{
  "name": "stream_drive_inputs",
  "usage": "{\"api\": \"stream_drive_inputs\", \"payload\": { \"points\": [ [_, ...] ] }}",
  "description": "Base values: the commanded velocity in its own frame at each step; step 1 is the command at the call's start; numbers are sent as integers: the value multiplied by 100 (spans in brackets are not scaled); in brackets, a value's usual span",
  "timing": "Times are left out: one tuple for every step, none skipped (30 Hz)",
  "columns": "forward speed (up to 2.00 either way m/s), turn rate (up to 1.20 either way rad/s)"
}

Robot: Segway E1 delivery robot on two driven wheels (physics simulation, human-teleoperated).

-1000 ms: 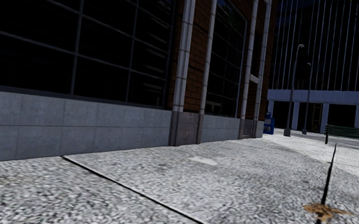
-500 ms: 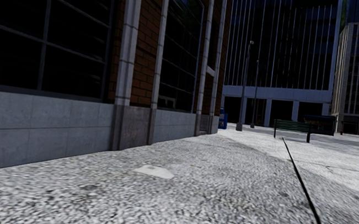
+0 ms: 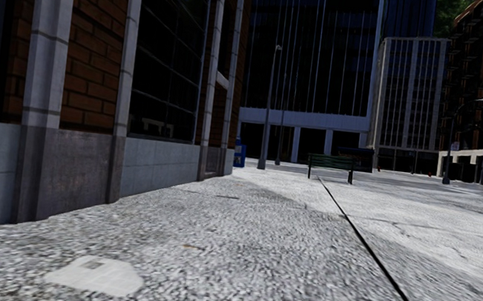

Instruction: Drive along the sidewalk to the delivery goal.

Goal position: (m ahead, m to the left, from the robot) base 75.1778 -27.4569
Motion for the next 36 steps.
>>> {"api": "stream_drive_inputs", "payload": {
  "points": [
    [200, -53],
    [200, -53],
    [200, -53],
    [200, -53],
    [200, -53],
    [200, -53],
    [200, -53],
    [200, -53],
    [200, -53],
    [200, -48],
    [200, -5],
    [200, 0],
    [200, 0],
    [200, 0],
    [200, 0],
    [200, 0],
    [200, 0],
    [200, 0],
    [200, 0],
    [200, 0],
    [200, 0],
    [200, 0],
    [200, 0],
    [200, 0],
    [200, 0],
    [200, 0],
    [200, 0],
    [200, 0],
    [200, 0],
    [200, 0],
    [200, 0],
    [200, 0],
    [200, 0],
    [200, 0],
    [200, 0],
    [200, 0]
  ]
}}
